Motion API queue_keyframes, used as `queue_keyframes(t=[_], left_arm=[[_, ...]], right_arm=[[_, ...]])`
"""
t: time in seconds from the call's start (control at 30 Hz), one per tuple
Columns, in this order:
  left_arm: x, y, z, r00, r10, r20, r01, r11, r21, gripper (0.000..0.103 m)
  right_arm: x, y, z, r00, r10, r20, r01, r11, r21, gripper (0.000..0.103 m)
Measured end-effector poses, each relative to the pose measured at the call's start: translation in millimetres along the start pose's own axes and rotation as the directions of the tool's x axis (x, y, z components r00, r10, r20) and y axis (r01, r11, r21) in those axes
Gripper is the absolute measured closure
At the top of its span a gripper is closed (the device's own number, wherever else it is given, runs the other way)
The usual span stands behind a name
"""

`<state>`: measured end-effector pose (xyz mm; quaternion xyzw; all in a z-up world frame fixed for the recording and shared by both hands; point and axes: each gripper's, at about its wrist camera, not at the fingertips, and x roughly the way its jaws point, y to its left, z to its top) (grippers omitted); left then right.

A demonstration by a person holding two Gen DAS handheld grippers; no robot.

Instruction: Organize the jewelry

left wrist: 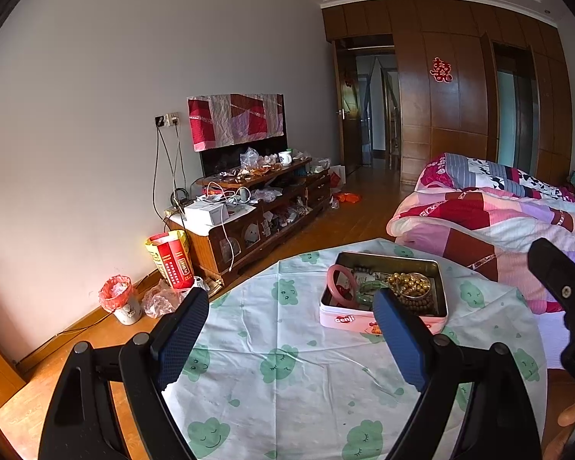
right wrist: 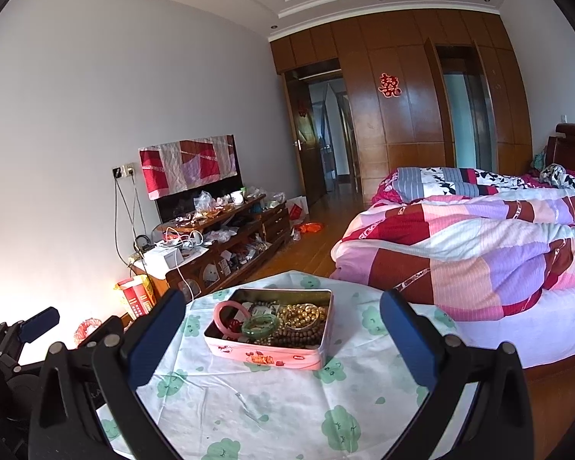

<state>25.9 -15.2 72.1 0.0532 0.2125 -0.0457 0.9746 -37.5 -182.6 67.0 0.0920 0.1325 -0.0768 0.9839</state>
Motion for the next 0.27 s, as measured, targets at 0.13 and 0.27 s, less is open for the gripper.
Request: queue_keyframes(t=[0.13, 0.27], left_arm=[[4.1, 3.0, -2.2, 1.000, -0.022, 0.005, 0.022, 1.000, -0.021, 0.015], [22.1, 0.1, -9.5, 0.998, -0.001, -0.068, 0.003, 1.000, 0.027, 0.015]], right_arm=[[-0.3, -0.9, -1.7, 1.000, -0.013, -0.005, 0.013, 1.000, -0.003, 0.000], [11.0, -4.3, -5.5, 0.997, -0.067, -0.047, 0.067, 0.998, -0.011, 0.000]])
